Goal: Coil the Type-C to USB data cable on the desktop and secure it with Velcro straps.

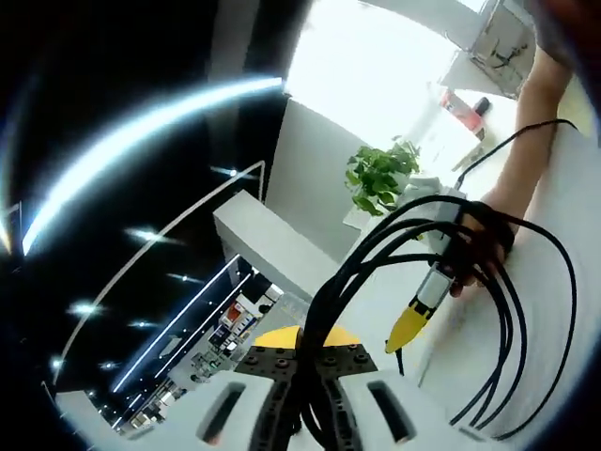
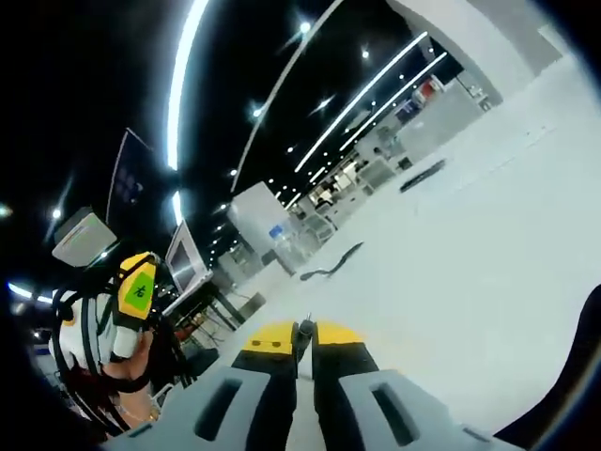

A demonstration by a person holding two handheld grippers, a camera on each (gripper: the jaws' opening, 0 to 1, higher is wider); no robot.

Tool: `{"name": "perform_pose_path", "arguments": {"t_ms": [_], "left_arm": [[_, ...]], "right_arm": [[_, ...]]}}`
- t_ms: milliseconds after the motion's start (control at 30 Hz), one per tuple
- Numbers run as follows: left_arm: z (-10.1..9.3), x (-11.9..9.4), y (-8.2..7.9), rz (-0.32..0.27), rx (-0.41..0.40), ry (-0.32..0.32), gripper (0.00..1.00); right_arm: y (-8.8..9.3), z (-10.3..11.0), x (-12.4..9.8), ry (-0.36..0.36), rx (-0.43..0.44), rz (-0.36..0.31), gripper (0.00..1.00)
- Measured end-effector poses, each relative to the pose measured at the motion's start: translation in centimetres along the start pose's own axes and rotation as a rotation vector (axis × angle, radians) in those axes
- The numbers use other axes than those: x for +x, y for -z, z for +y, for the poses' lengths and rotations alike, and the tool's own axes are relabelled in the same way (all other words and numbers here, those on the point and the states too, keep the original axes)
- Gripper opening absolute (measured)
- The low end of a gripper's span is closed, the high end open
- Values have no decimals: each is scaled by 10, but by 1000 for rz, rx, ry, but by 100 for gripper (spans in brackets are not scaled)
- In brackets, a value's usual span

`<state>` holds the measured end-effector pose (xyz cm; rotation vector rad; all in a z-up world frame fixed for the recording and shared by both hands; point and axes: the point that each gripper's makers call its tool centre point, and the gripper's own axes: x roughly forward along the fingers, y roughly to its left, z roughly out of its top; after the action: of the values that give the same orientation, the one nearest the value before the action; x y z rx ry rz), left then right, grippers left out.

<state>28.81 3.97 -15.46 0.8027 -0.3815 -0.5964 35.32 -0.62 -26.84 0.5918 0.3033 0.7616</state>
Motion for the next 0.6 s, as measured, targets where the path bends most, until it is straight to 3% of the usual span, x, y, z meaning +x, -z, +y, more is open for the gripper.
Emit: {"name": "perform_pose_path", "arguments": {"t_ms": [133, 333, 600], "left_arm": [[5, -2, 7, 11, -41, -9, 4], [-2, -3, 11, 12, -105, 23, 4], [-8, -8, 14, 15, -176, 57, 4]], "right_arm": [[3, 6, 0, -17, -52, 17, 5], [-8, 25, -4, -75, -86, -13, 4], [-26, 31, -11, -103, -70, -68, 3]]}}
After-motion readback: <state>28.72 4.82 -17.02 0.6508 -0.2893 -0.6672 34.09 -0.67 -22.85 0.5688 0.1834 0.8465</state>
